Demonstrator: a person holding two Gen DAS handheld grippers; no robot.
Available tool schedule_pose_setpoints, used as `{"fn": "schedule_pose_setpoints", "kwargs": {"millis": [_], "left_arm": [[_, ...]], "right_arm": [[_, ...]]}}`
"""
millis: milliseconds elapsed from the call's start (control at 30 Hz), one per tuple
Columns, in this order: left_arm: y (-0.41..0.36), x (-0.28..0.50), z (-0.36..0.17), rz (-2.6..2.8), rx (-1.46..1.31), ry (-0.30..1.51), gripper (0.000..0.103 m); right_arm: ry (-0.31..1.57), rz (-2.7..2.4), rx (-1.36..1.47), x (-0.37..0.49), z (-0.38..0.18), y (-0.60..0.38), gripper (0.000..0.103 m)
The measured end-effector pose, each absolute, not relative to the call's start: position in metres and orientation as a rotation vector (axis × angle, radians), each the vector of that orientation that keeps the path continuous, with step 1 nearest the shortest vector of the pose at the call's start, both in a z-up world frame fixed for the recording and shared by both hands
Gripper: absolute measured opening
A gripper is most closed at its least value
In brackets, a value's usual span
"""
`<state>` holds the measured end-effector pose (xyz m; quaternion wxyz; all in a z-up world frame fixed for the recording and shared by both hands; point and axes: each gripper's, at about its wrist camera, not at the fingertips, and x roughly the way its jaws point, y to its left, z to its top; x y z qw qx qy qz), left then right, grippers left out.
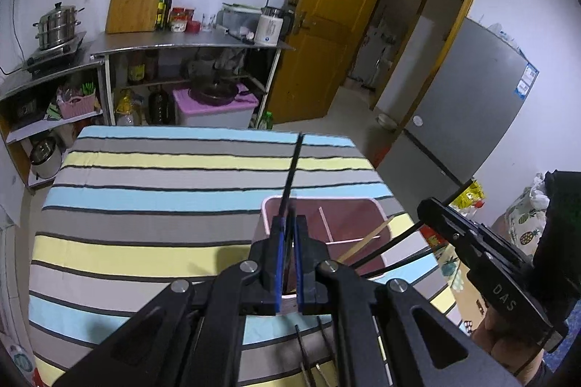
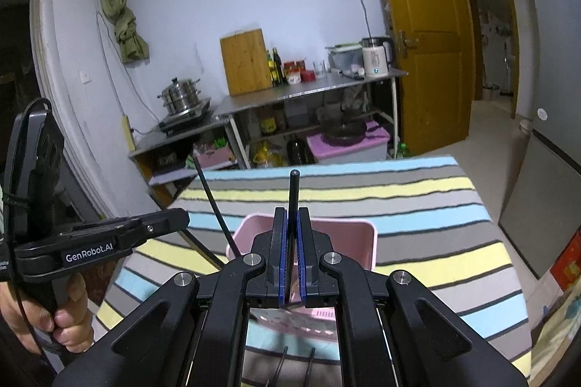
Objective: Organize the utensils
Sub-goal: 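Open both tools to release the black chopsticks into the basket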
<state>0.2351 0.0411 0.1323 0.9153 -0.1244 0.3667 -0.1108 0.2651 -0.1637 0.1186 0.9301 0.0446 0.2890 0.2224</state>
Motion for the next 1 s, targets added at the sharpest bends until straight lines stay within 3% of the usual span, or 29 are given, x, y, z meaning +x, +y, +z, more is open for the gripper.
{"fn": "schedule_pose_setpoints", "kwargs": {"millis": [167,233,300,1000], "left_arm": [[0.040,0.234,0.128,-0.228,-0.252,0.767,0.009],[0.040,0.232,0.128,-0.226,-0.248,0.764,0.024],[0.040,0.228,0.132,-0.221,-0.250,0.746,0.027],[0.051,0.163,0.152,-0.184,-0.226,0.640,0.032]], "right_arm": [[0.631,0.460,0.079,0.267,0.110,-0.162,0.005],[0.631,0.460,0.077,0.266,0.111,-0.163,0.010],[0.618,0.461,0.074,0.262,0.114,-0.165,0.015],[0.536,0.445,0.148,0.196,0.137,-0.208,0.018]]}}
